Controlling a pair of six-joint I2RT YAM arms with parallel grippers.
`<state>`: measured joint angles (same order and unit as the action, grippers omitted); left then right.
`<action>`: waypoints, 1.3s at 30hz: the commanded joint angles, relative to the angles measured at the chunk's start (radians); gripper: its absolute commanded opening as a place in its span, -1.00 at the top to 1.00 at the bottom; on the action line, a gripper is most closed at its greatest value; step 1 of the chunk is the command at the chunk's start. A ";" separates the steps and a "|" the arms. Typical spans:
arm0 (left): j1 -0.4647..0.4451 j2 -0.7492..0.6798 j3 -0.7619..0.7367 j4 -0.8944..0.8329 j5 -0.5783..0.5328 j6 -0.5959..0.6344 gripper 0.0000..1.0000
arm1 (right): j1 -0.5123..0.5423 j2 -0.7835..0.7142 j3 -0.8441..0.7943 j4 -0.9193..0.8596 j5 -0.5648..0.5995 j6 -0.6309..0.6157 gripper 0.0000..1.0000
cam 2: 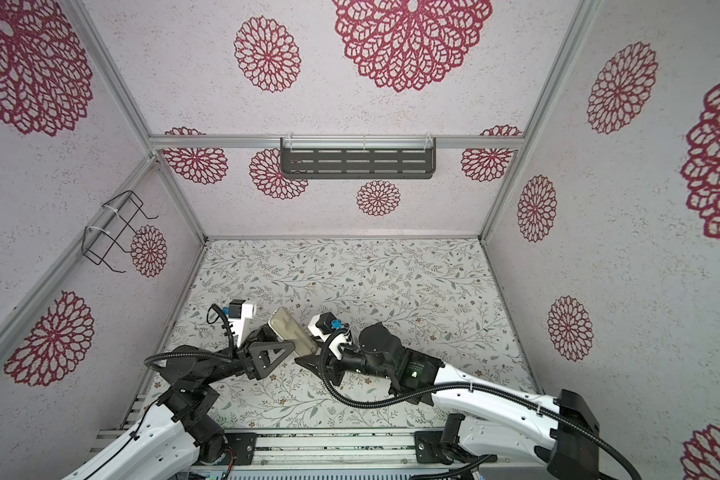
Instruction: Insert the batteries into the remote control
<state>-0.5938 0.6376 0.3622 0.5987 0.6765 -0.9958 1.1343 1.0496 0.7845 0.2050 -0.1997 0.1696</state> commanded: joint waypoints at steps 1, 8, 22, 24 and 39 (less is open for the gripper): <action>-0.019 0.014 0.028 0.047 0.036 0.033 -0.51 | -0.021 -0.036 -0.001 0.086 -0.044 0.038 1.00; -0.032 0.019 0.039 0.043 0.049 0.048 -0.37 | -0.045 -0.051 -0.032 0.142 -0.099 0.082 1.00; -0.050 0.067 0.070 0.064 0.056 0.080 -0.19 | -0.054 -0.028 -0.036 0.182 -0.210 0.109 1.00; -0.053 0.072 0.077 0.064 0.062 0.078 -0.18 | -0.054 -0.019 -0.031 0.178 -0.232 0.107 1.00; -0.057 0.092 0.077 0.054 0.034 0.095 -0.18 | -0.054 -0.009 -0.021 0.192 -0.300 0.112 1.00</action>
<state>-0.6239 0.7151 0.4103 0.6258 0.6987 -0.9264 1.0580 1.0286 0.7322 0.3550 -0.3859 0.2718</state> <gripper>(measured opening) 0.591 0.519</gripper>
